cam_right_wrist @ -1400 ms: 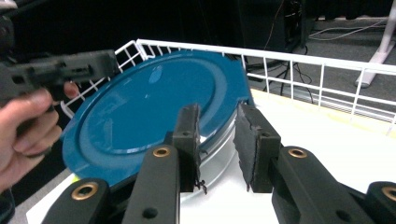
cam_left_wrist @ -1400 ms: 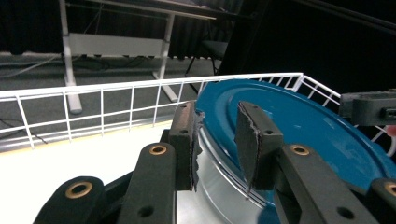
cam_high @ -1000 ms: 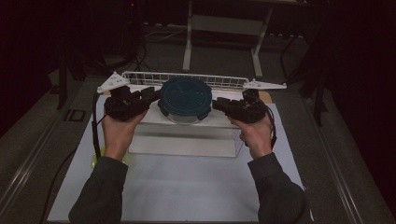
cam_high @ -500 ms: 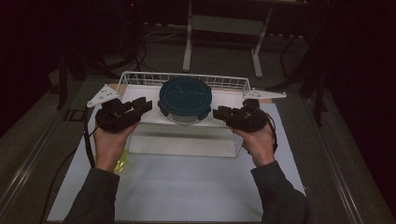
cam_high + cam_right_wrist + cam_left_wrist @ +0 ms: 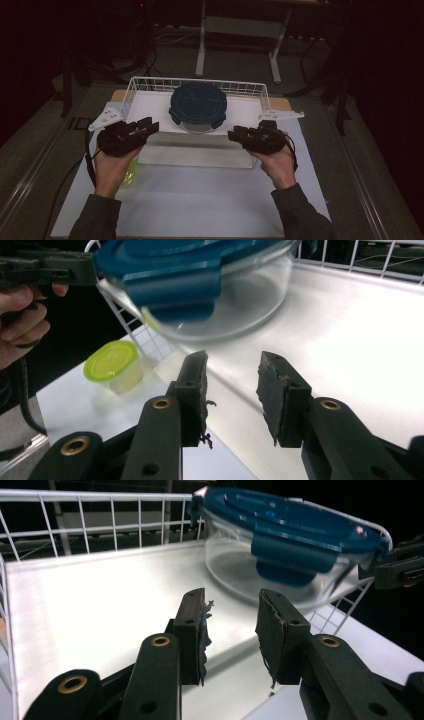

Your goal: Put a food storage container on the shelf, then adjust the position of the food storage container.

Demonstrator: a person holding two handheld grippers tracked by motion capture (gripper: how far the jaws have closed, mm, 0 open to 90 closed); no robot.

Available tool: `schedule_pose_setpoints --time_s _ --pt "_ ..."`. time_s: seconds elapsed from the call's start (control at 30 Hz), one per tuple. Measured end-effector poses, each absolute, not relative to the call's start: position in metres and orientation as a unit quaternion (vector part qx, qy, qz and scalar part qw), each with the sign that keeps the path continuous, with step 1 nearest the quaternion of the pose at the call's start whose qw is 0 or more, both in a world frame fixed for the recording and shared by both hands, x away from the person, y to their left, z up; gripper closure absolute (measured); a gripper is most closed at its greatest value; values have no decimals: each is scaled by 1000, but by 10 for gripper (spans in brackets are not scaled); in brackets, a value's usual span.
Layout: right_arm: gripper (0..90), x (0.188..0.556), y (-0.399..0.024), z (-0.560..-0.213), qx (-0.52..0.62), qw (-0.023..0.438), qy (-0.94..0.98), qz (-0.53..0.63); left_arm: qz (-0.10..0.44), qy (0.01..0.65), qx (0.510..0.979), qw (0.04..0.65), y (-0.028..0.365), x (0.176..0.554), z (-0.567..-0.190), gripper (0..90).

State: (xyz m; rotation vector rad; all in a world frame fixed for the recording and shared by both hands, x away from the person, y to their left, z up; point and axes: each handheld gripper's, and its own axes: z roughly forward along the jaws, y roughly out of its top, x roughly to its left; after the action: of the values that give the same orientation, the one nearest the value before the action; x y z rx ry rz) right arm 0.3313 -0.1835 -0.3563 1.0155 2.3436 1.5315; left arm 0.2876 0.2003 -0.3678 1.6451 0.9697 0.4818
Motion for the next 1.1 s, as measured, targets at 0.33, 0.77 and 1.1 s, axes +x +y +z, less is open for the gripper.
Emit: schedule_pose_setpoints --time_s 0.33,0.77,1.1 --pt "616 318 -187 -377 333 70 792 507 202 411 707 539 205 277 -382 638" --pt "606 307 -187 -402 325 63 806 491 191 416 720 521 219 265 -403 650" --pt "600 304 -186 -411 323 55 809 488 183 447 730 483 246 262 -430 783"
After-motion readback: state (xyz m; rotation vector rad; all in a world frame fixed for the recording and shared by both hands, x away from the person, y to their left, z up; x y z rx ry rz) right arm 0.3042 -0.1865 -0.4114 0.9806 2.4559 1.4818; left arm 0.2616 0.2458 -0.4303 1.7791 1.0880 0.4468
